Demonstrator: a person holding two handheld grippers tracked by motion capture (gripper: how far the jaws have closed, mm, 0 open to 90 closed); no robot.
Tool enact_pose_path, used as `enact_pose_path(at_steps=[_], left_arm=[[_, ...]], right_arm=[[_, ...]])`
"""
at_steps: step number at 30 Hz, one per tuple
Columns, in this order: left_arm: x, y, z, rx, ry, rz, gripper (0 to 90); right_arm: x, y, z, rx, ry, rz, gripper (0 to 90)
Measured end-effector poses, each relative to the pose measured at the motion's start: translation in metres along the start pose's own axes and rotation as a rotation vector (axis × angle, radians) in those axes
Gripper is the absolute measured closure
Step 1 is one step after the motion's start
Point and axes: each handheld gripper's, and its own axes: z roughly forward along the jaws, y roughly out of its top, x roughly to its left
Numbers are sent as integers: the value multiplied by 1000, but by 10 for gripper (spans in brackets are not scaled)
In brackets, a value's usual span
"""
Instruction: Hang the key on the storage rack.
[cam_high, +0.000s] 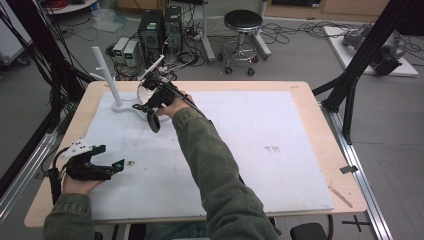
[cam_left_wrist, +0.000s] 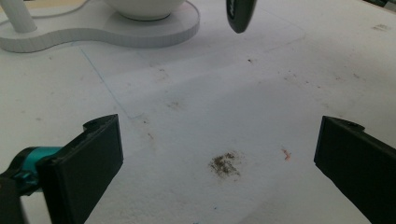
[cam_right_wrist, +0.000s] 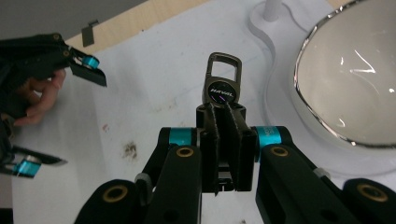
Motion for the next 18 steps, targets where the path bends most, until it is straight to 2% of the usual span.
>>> enact_pose_path(at_steps=[9, 14, 18], left_arm=[[-1, 0, -1, -4, -3, -2, 17], [-1, 0, 0, -9, 0, -6, 17], [-1, 0, 0, -20, -3, -12, 17]], right_arm=[[0, 18, 12, -21, -1, -4, 845], [2, 30, 10, -65, -48, -16, 845], [3, 41, 10, -64, -67, -21, 845]])
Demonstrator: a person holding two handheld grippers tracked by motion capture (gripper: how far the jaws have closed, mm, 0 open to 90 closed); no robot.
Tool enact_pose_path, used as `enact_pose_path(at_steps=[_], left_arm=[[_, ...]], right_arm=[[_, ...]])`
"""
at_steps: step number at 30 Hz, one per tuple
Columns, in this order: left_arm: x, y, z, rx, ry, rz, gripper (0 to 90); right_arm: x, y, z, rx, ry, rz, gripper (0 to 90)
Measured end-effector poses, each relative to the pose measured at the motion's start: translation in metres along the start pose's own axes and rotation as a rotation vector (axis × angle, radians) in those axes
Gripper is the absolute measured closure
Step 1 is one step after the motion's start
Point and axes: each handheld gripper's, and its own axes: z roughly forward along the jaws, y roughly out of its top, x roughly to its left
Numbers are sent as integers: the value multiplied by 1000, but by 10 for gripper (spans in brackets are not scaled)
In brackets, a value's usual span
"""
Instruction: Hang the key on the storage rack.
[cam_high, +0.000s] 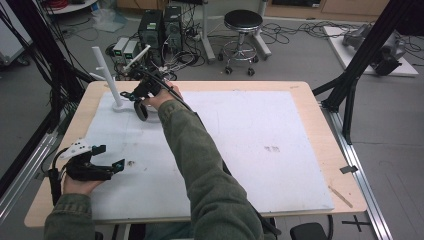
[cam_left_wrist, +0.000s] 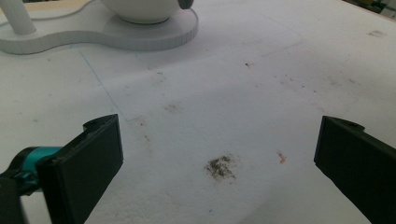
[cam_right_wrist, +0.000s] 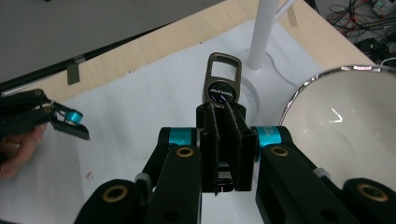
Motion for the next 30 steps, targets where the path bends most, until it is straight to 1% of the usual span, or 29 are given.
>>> enact_pose_path(at_steps=[2, 6, 9, 11, 16, 18, 24, 28, 30], left_arm=[[1, 0, 0, -1, 0, -2, 17], [1, 0, -1, -4, 1, -2, 17], [2, 0, -1, -9, -1, -4, 17], [2, 0, -1, -12, 0, -7, 17], [3, 0, -2, -17, 0, -13, 17], [2, 0, -2, -17, 1, -12, 17], [3, 0, -3, -24, 3, -18, 17], [4, 0, -3, -25, 2, -21, 17], [5, 0, -3, -25, 1, -18, 17]], right_arm=[[1, 7, 1, -1, -1, -15, 845], [5, 21, 1, -10, 1, -29, 845], [7, 32, 2, -13, -9, -49, 845], [9, 38, 3, -16, -4, -52, 845], [9, 46, 4, -21, -14, -67, 845], [8, 48, 4, -25, -19, -58, 845], [7, 56, 6, -43, -38, -55, 845], [7, 65, 5, -60, -42, -60, 845], [9, 70, 4, -58, -50, -68, 845]])
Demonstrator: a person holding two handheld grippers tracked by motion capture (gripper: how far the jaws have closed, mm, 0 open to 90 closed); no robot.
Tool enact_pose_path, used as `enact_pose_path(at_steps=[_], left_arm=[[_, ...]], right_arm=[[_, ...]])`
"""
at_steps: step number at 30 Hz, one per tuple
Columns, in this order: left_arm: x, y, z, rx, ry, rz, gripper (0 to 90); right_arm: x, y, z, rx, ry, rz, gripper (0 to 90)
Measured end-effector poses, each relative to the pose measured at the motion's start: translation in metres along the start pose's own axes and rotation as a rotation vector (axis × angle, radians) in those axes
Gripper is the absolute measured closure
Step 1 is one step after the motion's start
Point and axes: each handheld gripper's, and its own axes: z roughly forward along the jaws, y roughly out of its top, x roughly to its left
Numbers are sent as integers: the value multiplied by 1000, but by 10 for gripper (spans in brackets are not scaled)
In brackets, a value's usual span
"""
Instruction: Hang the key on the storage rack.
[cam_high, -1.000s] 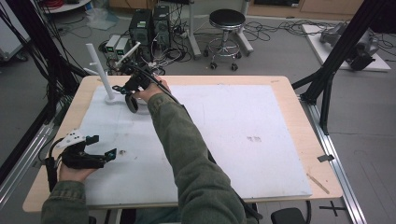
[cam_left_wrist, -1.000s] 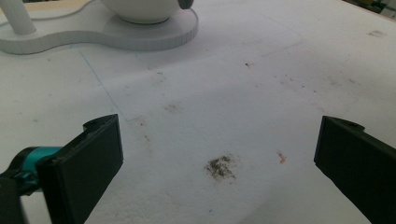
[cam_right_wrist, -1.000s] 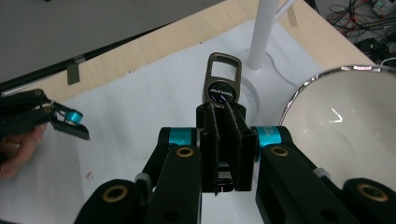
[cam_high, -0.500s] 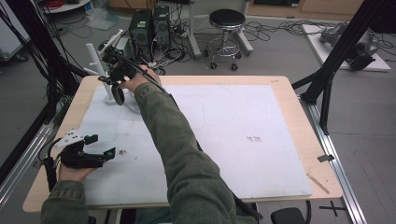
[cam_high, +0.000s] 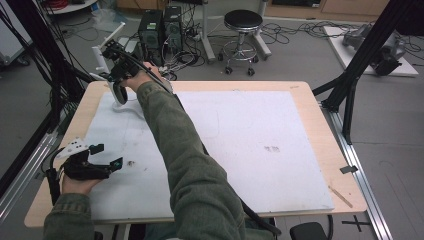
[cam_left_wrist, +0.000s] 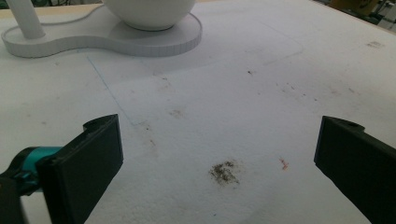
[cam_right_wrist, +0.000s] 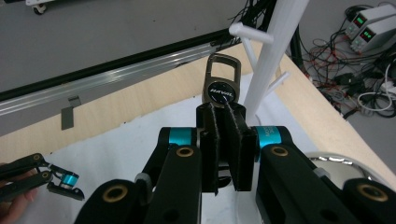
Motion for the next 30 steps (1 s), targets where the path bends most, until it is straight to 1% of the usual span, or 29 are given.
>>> enact_pose_path(at_steps=[3, 7, 12, 16, 19, 23, 26, 27, 29, 30], left_arm=[[0, 0, 0, 0, 0, -2, 17], [0, 0, 0, -7, -1, -5, 17], [2, 0, -1, -12, -1, -10, 17], [2, 0, 0, -13, -3, -9, 17], [2, 0, 1, -15, -4, -12, 17], [3, 1, 1, -20, -5, -10, 17], [4, 1, 1, -19, -7, -10, 17], [3, 1, 1, -23, -9, -14, 17], [4, 1, 0, -23, -10, -16, 17], [4, 1, 0, -23, -10, -16, 17]], right_arm=[[2, 7, -1, -3, -7, -19, 845], [4, 16, -4, -16, -18, -23, 845], [5, 24, -2, -20, -63, -46, 845], [2, 24, 4, -22, -87, -53, 845], [2, 22, 8, -19, -81, -60, 845], [6, 23, 14, -20, -79, -75, 845], [7, 21, 20, 5, -94, -74, 844], [6, 21, 22, 2, -99, -81, 844], [6, 21, 24, 7, -98, -69, 841], [5, 20, 25, 5, -100, -74, 840]])
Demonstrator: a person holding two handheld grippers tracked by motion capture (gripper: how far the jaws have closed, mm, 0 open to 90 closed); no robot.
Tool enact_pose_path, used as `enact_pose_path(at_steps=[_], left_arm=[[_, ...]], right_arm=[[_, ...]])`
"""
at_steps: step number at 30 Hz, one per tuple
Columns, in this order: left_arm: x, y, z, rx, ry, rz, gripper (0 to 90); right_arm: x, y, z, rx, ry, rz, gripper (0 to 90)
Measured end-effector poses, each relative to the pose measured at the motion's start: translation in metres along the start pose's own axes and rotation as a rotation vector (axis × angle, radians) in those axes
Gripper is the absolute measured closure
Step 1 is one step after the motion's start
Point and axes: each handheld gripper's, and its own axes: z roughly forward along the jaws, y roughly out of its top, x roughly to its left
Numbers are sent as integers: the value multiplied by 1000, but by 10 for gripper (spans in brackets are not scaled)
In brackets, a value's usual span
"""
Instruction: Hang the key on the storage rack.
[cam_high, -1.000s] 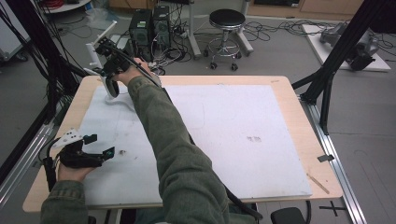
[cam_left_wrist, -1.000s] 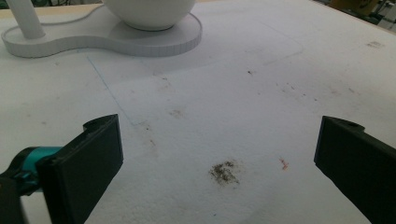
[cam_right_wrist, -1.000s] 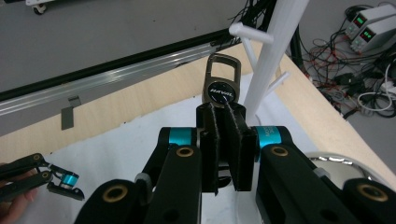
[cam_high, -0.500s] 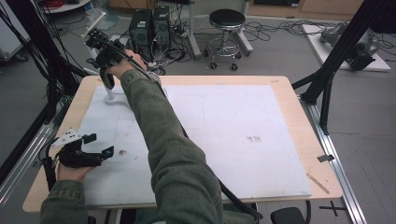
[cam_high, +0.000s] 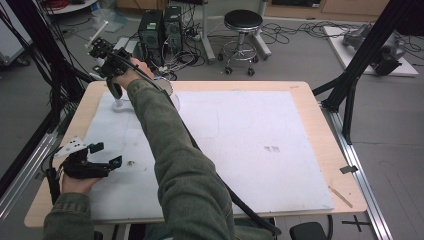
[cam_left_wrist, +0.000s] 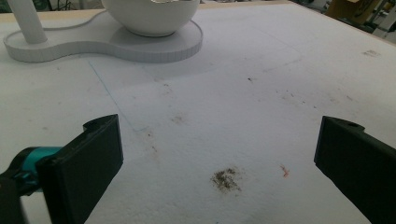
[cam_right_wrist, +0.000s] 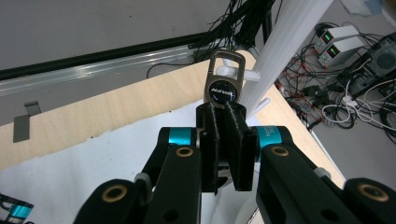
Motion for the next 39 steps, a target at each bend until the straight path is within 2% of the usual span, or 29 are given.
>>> enact_pose_path(at_steps=[3, 5, 7, 13, 15, 17, 18, 19, 20, 21, 23, 25, 28, 36, 39], left_arm=[[1, 0, 0, 8, -1, 6, 17], [1, 0, 0, 7, -1, 2, 17], [1, 0, 1, 7, -2, 3, 17], [0, 0, 1, 12, -2, 9, 17], [0, -1, 2, 11, 0, 6, 17], [0, -1, 2, 11, 0, 5, 17], [0, 0, 1, 12, 2, 8, 17], [0, 0, 1, 12, 2, 8, 17], [0, 0, 1, 7, 3, 2, 17], [0, 0, 1, 6, 5, 4, 17], [-1, 0, 1, 8, 5, 6, 17], [-1, 0, 1, 11, 6, 10, 17], [-1, 0, 1, 13, 6, 10, 17], [-2, 0, 1, 17, 9, 12, 17], [-2, 0, 2, 22, 12, 14, 17]], right_arm=[[-2, -1, 2, 6, 4, 15, 818], [-3, -3, 2, -7, 6, 49, 735], [-4, -3, -1, -21, 11, 60, 678], [-4, -10, -7, -18, 34, 81, 359], [-4, -15, -9, -20, 27, 92, 254], [-4, -18, -10, -13, 27, 109, 184], [-4, -20, -11, -7, 27, 113, 122], [-4, -20, -11, -7, 27, 113, 122], [-4, -26, -10, 30, 21, 136, 5], [-3, -30, -9, 55, 23, 131, 5], [-3, -32, -9, 58, 21, 121, 5], [-3, -44, -12, 65, 41, 122, 5], [-4, -55, -16, 64, 47, 121, 4], [-12, -79, -37, 58, 58, 145, 5], [-19, -95, -53, 54, 54, 162, 5]])
